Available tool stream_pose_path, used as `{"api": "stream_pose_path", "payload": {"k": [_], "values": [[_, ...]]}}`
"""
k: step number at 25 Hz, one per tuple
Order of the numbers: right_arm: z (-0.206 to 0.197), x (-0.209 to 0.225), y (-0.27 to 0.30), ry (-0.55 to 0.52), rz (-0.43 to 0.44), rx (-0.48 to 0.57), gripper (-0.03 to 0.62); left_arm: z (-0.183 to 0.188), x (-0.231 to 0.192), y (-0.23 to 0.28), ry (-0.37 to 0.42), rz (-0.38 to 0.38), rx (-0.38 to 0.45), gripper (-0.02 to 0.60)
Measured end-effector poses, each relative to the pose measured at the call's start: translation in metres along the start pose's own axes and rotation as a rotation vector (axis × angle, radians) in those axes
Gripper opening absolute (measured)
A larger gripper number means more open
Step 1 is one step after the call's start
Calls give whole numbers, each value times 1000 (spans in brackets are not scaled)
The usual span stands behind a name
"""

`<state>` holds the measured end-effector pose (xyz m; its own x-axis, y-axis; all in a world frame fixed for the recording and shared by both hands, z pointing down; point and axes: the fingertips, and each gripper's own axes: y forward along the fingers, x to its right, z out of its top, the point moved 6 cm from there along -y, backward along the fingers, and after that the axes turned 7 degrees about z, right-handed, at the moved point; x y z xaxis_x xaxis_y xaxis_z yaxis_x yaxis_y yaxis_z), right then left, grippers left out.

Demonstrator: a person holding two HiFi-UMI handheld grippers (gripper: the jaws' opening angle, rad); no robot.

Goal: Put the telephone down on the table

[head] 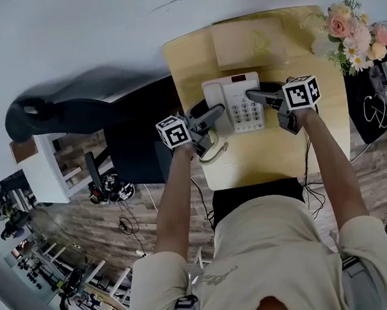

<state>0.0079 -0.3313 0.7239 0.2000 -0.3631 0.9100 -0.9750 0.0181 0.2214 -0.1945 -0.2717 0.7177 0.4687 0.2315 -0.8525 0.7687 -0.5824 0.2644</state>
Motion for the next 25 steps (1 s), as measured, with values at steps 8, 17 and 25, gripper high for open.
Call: {"api": "stream_pose_path", "payload": {"k": [8, 17, 25], "values": [[3, 17, 11, 46, -28, 4, 218, -2, -20, 1, -113, 40, 24, 374], [2, 22, 14, 56, -92, 6, 219, -2, -25, 5, -208, 78, 26, 374], [2, 20, 13, 49, -158, 1, 221, -4, -25, 5, -246, 94, 27, 374]]}}
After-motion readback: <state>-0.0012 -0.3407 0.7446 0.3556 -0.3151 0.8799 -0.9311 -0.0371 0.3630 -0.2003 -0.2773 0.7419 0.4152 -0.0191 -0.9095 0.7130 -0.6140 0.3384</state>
